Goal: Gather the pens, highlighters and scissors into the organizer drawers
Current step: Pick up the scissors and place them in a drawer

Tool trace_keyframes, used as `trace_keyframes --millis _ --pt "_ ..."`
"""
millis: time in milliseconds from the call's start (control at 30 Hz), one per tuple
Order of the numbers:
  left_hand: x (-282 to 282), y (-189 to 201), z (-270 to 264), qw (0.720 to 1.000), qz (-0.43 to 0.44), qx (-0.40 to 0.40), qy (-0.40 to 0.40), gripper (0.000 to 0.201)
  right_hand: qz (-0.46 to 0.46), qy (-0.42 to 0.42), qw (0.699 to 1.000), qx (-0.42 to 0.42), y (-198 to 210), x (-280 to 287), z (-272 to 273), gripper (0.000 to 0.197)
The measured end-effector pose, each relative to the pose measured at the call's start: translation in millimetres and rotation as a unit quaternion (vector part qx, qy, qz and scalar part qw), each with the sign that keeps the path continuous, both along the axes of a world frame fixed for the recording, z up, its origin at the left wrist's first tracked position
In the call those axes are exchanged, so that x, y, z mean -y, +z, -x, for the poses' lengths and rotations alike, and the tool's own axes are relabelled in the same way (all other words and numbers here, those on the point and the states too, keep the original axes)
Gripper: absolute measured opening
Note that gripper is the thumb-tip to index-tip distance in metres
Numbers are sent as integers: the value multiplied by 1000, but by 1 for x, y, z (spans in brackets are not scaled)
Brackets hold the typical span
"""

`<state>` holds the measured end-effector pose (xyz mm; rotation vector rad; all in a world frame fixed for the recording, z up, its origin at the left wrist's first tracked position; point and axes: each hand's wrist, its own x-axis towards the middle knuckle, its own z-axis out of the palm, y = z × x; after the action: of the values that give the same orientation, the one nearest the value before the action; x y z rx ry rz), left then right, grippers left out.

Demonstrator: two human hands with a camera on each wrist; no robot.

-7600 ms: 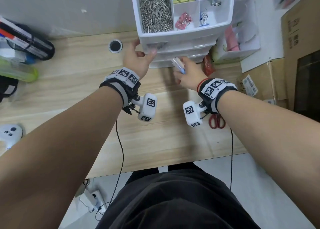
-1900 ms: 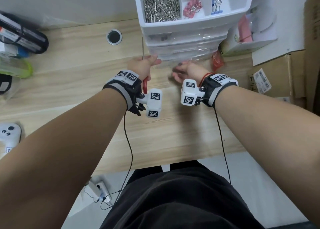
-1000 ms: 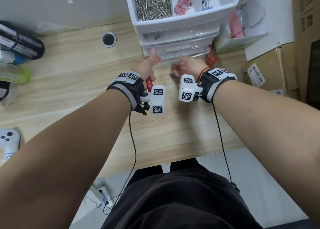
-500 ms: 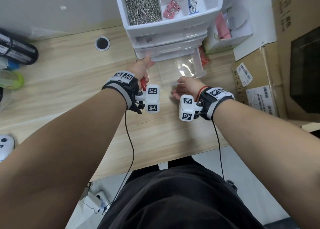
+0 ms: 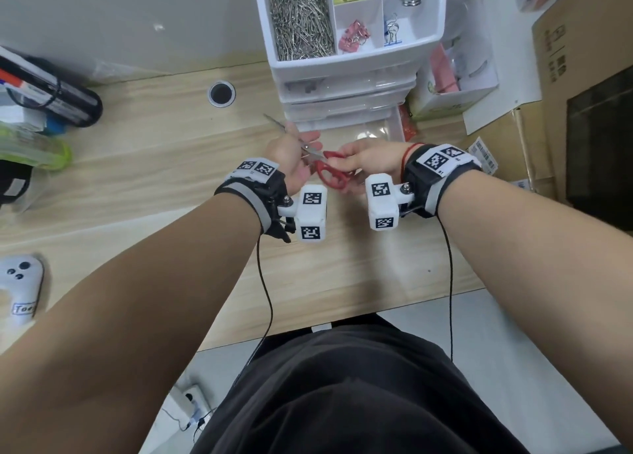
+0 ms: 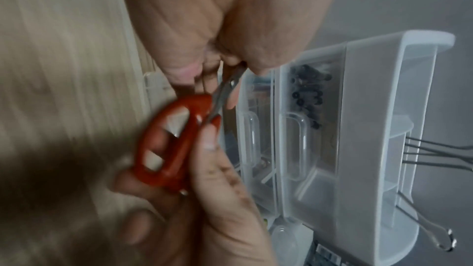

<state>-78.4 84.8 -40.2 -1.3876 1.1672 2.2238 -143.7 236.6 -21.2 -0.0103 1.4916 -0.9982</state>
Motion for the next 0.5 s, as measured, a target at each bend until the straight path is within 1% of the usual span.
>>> trace_keyframes --millis 33,100,167,200,267,333,367,400,433,500 --pt "4 0 -2 1000 20 11 -18 55 0 -26 999 -25 -3 -2 6 12" --pt "9 1 -9 994 64 39 -77 40 -23 -67 993 -91 -13 -10 18 20" --pt "11 -1 -14 985 113 79 -105 21 -67 -69 982 -165 -23 -20 28 15" --pt "13 -2 -16 977 146 101 -118 19 -82 -63 977 -187 -31 -25 33 9" --pt "18 -8 -19 961 192 128 -155 20 -91 -61 973 -203 -34 -30 38 6" --pt "20 -12 -24 949 206 146 -187 15 -106 -38 963 -245 -33 -31 45 10" --pt "21 -12 -26 942 203 157 -216 15 -122 -7 953 -276 -29 -30 48 14" --pt "19 -15 -27 935 203 162 -240 21 -136 30 941 -309 -27 -29 52 19" --pt "18 -18 -28 936 200 161 -240 27 -157 64 928 -333 -23 -27 53 23" --pt "15 -20 -28 954 192 129 -193 36 -185 123 900 -374 -21 -24 55 27"
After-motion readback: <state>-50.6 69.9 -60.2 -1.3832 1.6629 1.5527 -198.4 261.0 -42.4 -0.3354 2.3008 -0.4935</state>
